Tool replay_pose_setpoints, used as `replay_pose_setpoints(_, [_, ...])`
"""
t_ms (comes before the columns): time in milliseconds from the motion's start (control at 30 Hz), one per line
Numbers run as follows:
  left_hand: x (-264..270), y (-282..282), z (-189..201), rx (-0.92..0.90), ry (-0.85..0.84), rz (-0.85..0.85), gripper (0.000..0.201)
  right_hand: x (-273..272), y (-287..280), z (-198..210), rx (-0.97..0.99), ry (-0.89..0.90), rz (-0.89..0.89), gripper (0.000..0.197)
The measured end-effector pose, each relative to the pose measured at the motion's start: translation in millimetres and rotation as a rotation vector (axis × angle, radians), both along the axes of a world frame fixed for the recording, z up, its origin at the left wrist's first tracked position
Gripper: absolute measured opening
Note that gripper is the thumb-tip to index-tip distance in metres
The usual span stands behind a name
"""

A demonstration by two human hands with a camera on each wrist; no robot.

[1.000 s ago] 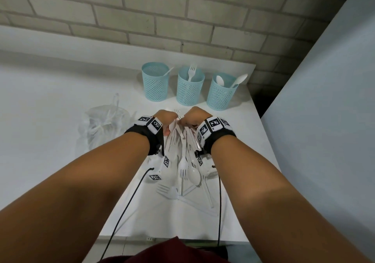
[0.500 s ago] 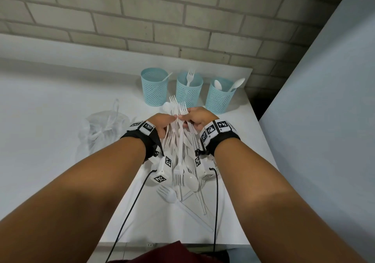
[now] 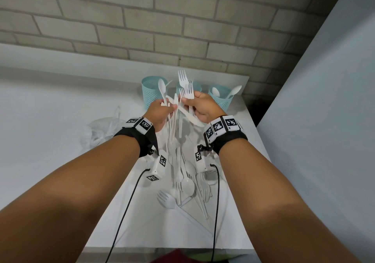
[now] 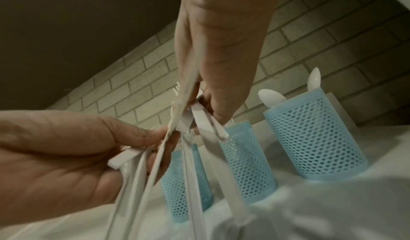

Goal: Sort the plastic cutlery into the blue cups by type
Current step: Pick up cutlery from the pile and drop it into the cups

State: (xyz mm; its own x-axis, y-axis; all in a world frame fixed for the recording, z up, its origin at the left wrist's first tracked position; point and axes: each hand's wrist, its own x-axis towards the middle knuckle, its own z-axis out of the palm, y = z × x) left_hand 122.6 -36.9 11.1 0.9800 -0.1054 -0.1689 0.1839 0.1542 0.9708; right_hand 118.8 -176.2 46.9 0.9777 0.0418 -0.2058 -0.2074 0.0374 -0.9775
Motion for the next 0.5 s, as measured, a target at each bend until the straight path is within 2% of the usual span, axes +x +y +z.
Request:
replay_pose_setpoints(100, [2.5, -1.5, 4.7, 0.002, -0.078, 0.011, 0.027, -1.1, 2.9, 9.2, 0.020, -0.043, -0.035, 0.033])
replay_pose_setpoints(233, [2.2, -4.4, 7.5, -0.005, -0.114, 0.011, 0.021, -1.8, 6.8, 14.9, 0.045, -0.071, -0.062, 0.032])
replay_pose_setpoints(400, [-6.8, -13.2, 13.3, -0.013, -0.139, -0.044, 0.028, -0.6, 14.5, 13.8, 0.100, -0.052, -0.077, 0.022])
replay_pose_setpoints(500, [-5.5, -16.0, 11.4, 0.025, -0.134, -0.006, 0.030, -1.4, 16.6, 10.8, 0.100, -0.041, -0.104, 0.029])
